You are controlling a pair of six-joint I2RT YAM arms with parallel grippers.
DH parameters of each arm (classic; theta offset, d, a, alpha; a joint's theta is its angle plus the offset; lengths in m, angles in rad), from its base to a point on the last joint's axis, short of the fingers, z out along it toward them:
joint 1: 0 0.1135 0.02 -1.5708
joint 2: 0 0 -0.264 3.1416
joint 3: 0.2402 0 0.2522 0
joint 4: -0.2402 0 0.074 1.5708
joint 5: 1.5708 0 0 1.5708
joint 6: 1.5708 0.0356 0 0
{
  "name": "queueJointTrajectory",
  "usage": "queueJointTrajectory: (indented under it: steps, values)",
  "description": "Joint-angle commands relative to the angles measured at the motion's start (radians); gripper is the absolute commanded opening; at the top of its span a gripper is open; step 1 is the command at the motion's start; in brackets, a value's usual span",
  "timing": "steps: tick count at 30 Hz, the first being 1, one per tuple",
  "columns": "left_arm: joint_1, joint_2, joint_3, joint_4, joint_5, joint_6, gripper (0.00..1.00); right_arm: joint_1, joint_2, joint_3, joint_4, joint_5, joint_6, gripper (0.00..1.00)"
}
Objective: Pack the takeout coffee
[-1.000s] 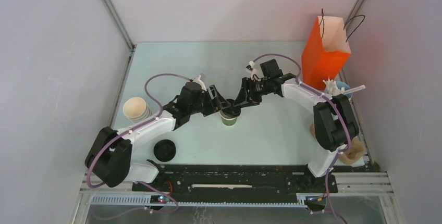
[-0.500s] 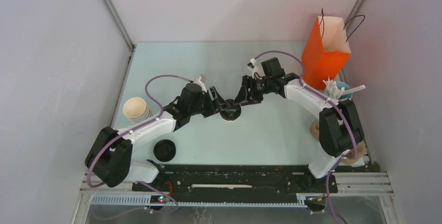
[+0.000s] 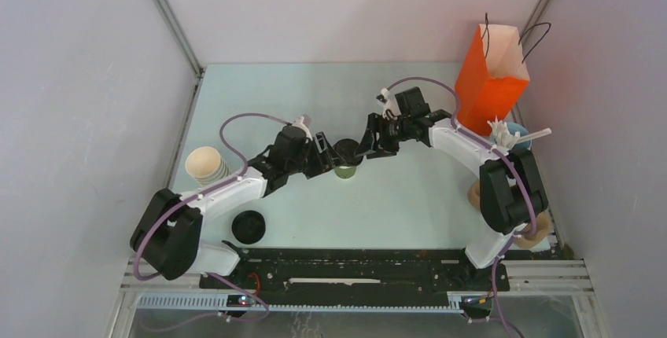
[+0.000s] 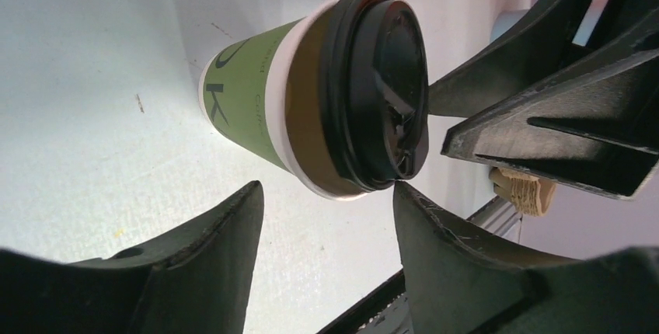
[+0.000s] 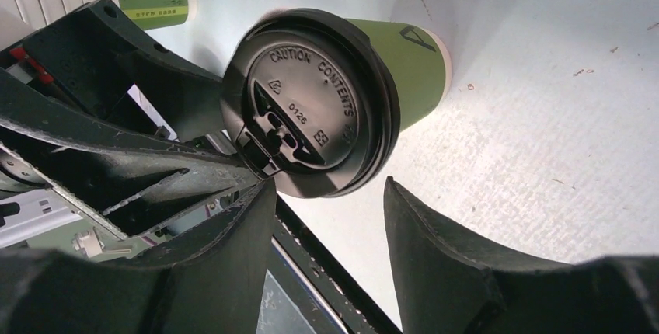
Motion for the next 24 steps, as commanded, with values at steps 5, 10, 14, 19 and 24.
queueJointTrajectory:
  steps: [5,10,14,19,24]
  values:
    - [-0.003,0.005,0.085,-0.035,-0.024,0.057,0.71,-0.012,-0.002,0.046,0.003,0.017,0.01,0.63]
    - [0.012,-0.023,0.094,-0.059,-0.026,0.064,0.74,-0.025,0.0,0.048,0.01,0.02,-0.001,0.66]
    - [0.034,-0.034,0.1,-0.061,-0.012,0.069,0.8,-0.023,0.026,0.067,0.03,0.004,-0.004,0.66]
    - [0.058,0.002,0.109,-0.035,0.019,0.062,0.79,-0.009,0.061,0.104,0.04,-0.009,-0.002,0.65]
    - [0.072,0.017,0.116,0.007,0.035,0.051,0.81,0.002,0.084,0.141,0.027,-0.005,-0.003,0.62]
